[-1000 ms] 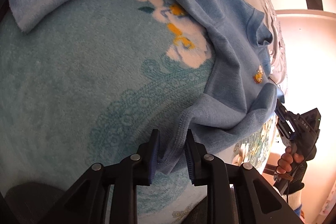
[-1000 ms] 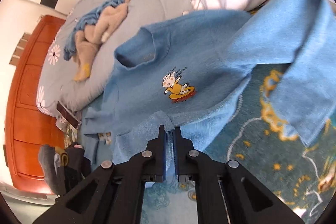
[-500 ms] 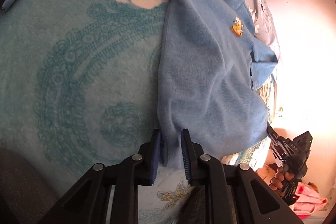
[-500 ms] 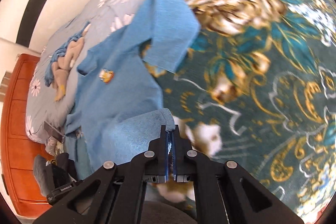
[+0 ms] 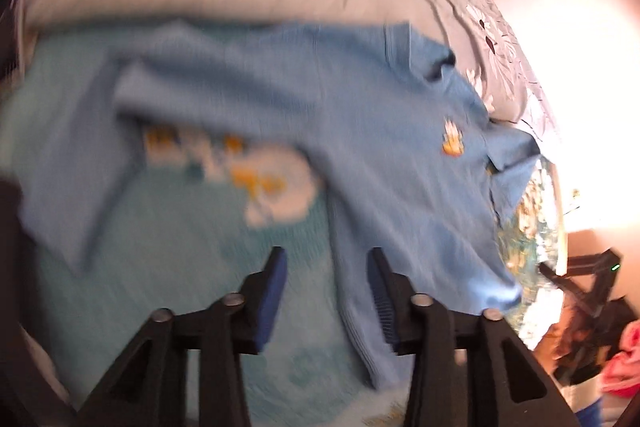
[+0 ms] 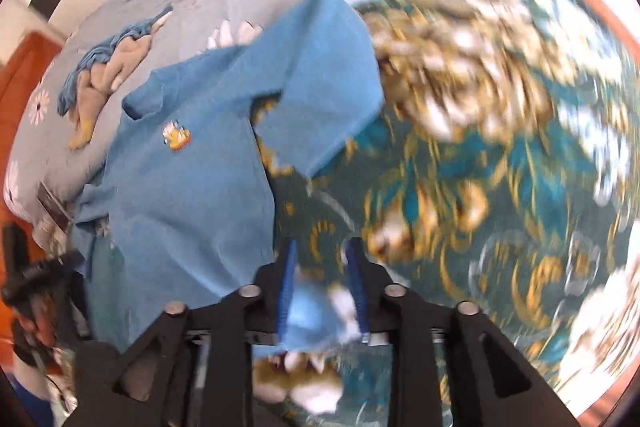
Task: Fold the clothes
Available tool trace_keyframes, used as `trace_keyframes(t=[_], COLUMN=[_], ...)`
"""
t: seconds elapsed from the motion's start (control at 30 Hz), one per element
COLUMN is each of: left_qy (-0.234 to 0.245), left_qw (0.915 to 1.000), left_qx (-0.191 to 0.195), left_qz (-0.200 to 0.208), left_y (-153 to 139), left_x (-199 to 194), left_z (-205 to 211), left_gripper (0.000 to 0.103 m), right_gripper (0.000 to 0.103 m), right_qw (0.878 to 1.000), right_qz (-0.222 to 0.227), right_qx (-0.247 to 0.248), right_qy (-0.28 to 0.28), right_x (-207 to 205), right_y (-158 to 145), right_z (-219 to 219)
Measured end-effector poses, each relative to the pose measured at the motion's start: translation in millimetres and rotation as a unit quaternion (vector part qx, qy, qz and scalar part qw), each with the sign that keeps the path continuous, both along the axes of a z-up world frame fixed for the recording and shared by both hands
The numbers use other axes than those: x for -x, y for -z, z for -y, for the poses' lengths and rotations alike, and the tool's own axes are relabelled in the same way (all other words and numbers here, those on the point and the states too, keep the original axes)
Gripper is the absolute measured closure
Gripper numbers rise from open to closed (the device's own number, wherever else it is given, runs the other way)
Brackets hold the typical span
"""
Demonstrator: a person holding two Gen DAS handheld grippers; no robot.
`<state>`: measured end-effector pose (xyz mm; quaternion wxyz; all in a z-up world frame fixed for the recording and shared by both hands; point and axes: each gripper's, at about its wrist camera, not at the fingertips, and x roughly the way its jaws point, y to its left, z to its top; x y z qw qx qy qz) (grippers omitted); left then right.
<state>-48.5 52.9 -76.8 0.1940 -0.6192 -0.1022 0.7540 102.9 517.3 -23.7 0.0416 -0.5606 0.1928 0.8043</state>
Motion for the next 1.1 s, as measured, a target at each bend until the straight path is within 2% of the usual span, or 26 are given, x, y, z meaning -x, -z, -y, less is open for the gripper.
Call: trace_keyframes(t=[0.1, 0.2, 0.27, 0.4, 0.6, 0.73, 0.93, 0.97, 1.0, 1.07, 1.1], left_qy=[0.035, 0.079, 0.113, 0.162, 0.173, 0.171, 0.193, 0.197, 0.200, 0.204, 0.205], left_qw=[0.9975, 0.9895, 0.9822, 0.9707, 0.9700, 0.9753, 0.9750, 0.9751, 0.9751, 0.9745, 0.9738], left_qx=[0.050, 0.105, 0.134, 0.165, 0.166, 0.138, 0.109, 0.102, 0.096, 0.092, 0.096], left_qz=[-0.035, -0.060, -0.069, -0.065, -0.040, -0.022, -0.016, -0.016, -0.016, -0.017, -0.020], left_y=[2.4, 13.2, 27.8, 55.7, 82.5, 87.9, 87.5, 87.0, 86.5, 85.9, 85.9], left_x=[56.1, 100.5, 127.3, 158.3, 190.4, 205.0, 209.2, 208.5, 207.4, 205.2, 204.0], left_z=[-21.9, -46.2, -65.6, -78.9, -68.8, -57.0, -43.8, -41.4, -39.7, -37.4, -36.8], left_gripper=[0.043, 0.043, 0.043, 0.043, 0.043, 0.039, 0.041, 0.041, 0.042, 0.056, 0.074], right_gripper=[0.064, 0.063, 0.062, 0.060, 0.060, 0.060, 0.062, 0.068, 0.079, 0.094, 0.096], right_qw=[0.998, 0.993, 0.987, 0.969, 0.942, 0.935, 0.926, 0.927, 0.927, 0.928, 0.929], right_qz=[-0.027, -0.041, -0.041, -0.023, 0.022, 0.040, 0.055, 0.056, 0.056, 0.056, 0.055], right_qx=[-0.010, -0.026, -0.045, -0.104, -0.150, -0.146, -0.129, -0.129, -0.128, -0.127, -0.125], right_qy=[-0.050, -0.110, -0.150, -0.225, -0.300, -0.321, -0.350, -0.349, -0.347, -0.344, -0.343], right_x=[58.3, 119.1, 155.4, 215.0, 264.9, 280.6, 282.2, 281.9, 281.7, 281.2, 280.3], right_y=[-12.5, -15.5, -10.7, 10.4, 51.5, 68.5, 76.2, 76.3, 76.3, 76.3, 75.6], right_z=[11.7, 30.0, 44.2, 67.9, 82.1, 84.1, 90.5, 90.1, 89.7, 89.0, 88.7])
